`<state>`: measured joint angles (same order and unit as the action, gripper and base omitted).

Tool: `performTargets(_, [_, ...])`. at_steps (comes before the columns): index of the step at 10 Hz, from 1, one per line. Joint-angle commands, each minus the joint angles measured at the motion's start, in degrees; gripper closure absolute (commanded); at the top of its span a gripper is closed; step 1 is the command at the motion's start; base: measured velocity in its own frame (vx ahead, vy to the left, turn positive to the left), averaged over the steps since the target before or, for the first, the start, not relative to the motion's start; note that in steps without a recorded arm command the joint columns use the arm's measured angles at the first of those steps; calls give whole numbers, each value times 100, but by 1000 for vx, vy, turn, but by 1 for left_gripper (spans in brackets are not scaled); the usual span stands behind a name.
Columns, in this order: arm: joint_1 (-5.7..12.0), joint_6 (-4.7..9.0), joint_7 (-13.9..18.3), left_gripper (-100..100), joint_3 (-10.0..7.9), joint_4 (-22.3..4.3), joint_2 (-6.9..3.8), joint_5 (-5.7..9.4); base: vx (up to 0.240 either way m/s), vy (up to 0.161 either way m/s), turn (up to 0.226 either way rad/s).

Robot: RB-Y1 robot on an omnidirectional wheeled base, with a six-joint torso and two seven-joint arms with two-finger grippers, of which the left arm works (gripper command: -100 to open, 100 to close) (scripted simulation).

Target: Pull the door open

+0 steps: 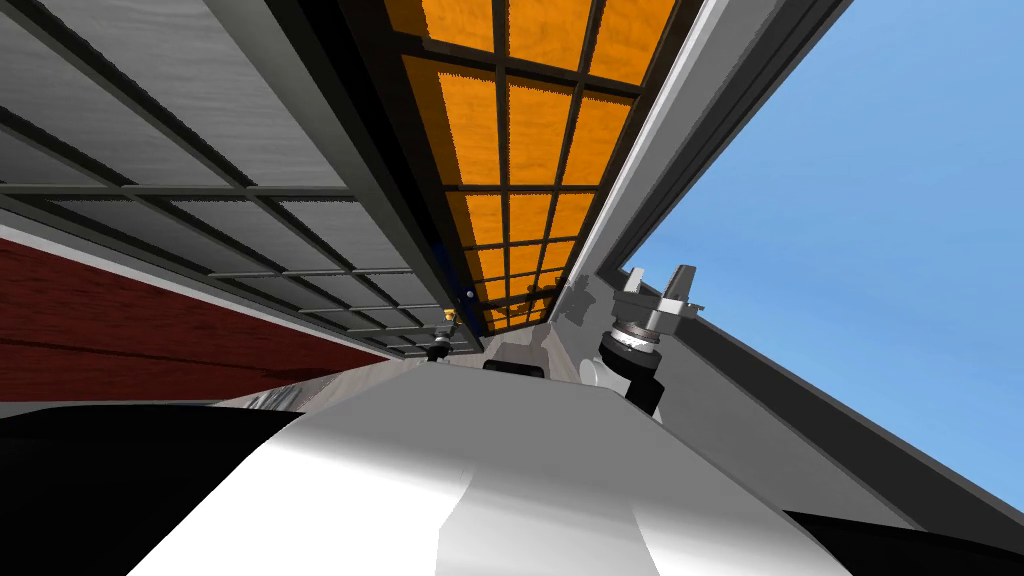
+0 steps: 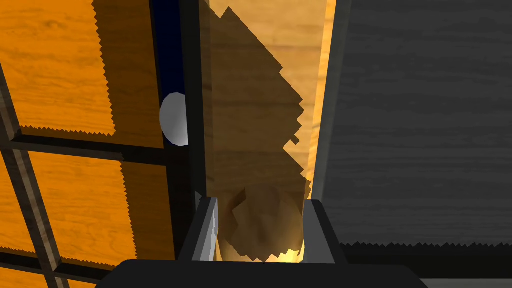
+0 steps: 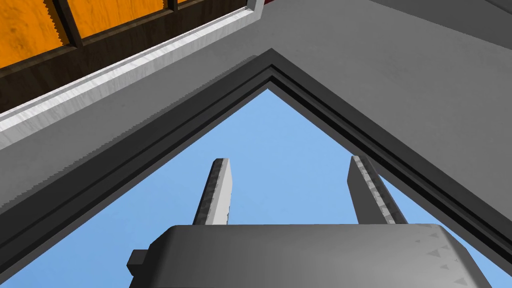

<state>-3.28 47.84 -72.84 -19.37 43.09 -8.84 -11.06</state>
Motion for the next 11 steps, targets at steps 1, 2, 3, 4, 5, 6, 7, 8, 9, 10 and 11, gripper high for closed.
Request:
performTargets(1, [-5, 9, 5, 100, -8, 4, -2, 6, -5, -2, 4])
performTargets(2, [-5, 9, 5, 100, -8, 4, -2, 6, 0, 0, 0])
performTargets(3, [-24, 2, 211, 100, 21, -14, -6, 56, -30, 4, -38])
performTargets(4, [-30, 3, 280, 100, 28, -17, -9, 75, -51, 13, -34])
performTargets(5, [-43, 7, 484, 100, 48, -25, -19, 132, -69, 15, -51])
performTargets(6, [-50, 10, 618, 100, 61, -29, -26, 170, -66, 16, -50])
performTargets(7, [-57, 12, 752, 100, 75, -33, -33, 208, -53, 10, -41])
performTargets(8, [-63, 15, 886, 100, 88, -37, -39, 246, -51, 4, -37])
performTargets(9, [-70, 17, 1021, 100, 102, -41, -46, 285, -50, 8, -37])
performTargets(10, [-76, 21, 1194, 100, 121, -45, -56, 339, -47, 13, -56])
performTargets(11, [-81, 24, 1343, 100, 141, -49, -65, 394, -53, 19, -67])
